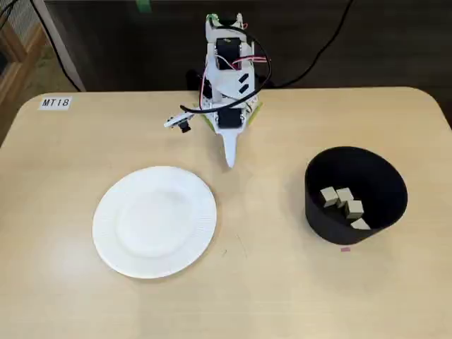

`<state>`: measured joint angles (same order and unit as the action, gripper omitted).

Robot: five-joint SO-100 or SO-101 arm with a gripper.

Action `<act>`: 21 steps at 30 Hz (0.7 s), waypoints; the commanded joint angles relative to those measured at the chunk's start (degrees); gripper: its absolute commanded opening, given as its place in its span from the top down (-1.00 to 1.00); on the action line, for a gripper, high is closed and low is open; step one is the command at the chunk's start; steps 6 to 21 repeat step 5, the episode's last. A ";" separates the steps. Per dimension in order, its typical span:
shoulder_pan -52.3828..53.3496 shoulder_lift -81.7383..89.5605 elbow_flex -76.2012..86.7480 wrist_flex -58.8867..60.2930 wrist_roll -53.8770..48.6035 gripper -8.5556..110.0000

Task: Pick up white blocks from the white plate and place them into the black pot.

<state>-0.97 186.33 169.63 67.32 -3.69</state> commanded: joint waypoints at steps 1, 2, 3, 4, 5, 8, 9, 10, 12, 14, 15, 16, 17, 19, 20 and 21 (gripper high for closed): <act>0.00 0.00 -0.44 0.35 -0.44 0.90; 0.00 0.00 -0.44 0.35 -0.44 0.90; 0.00 0.00 -0.44 0.35 -0.44 0.90; 0.00 0.00 -0.44 0.35 -0.44 0.90; 0.00 0.00 -0.44 0.35 -0.44 0.90; 0.00 0.00 -0.44 0.35 -0.44 0.90; 0.00 0.00 -0.44 0.35 -0.44 0.90; 0.00 0.00 -0.44 0.35 -0.44 0.90; 0.00 0.00 -0.44 0.35 -0.44 0.90; 0.00 0.00 -0.44 0.35 -0.44 0.90; 0.00 0.00 -0.44 0.35 -0.44 0.90; 0.00 0.00 -0.44 0.35 -0.44 0.90; 0.00 0.00 -0.44 0.35 -0.44 0.90; 0.00 0.00 -0.44 0.35 -0.44 0.90; 0.00 0.00 -0.44 0.35 -0.44 0.90; 0.00 0.00 -0.44 0.35 -0.44 0.90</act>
